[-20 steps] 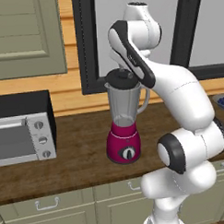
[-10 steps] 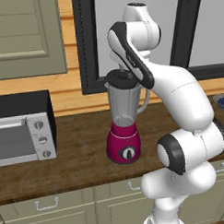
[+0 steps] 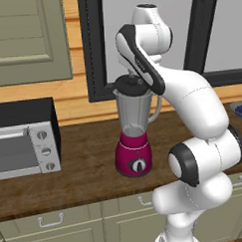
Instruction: Close the lid blender by securely placing the lid on top.
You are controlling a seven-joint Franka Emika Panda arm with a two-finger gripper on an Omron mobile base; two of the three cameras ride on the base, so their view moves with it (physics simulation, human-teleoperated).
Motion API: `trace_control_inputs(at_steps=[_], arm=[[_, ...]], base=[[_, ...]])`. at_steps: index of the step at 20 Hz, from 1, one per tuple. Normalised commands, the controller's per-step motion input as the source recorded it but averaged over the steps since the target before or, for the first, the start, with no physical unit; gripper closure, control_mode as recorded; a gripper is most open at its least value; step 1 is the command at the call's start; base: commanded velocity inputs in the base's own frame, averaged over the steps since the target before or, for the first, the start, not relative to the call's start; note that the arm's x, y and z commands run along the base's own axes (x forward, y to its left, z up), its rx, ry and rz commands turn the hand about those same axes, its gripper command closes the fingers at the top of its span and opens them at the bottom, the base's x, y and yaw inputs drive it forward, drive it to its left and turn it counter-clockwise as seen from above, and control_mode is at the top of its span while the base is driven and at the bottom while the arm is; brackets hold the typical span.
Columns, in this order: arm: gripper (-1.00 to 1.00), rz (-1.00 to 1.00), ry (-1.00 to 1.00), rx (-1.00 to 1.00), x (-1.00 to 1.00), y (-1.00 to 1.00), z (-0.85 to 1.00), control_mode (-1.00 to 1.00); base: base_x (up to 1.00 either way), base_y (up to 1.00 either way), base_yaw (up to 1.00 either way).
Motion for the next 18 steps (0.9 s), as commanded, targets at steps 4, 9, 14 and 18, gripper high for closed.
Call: trace_control_inputs(at_steps=[4,9,14,18], arm=[[1.00,-0.03,0.00,0.00,0.06,-0.07,0.00,-1.00],[1.00,-0.01,0.00,0.00,0.00,-0.01,0.00,-1.00],[1.00,0.00,0.00,-0.02,-0.11,0.00,-0.10,-1.00],[1.00,0.00,0.00,0.00,-0.07,0.00,-0.01,-1.00]], base=[[0.00,0.00,0.00],[0.00,0.00,0.00],[0.00,0.00,0.00],[0.00,0.00,0.00]])
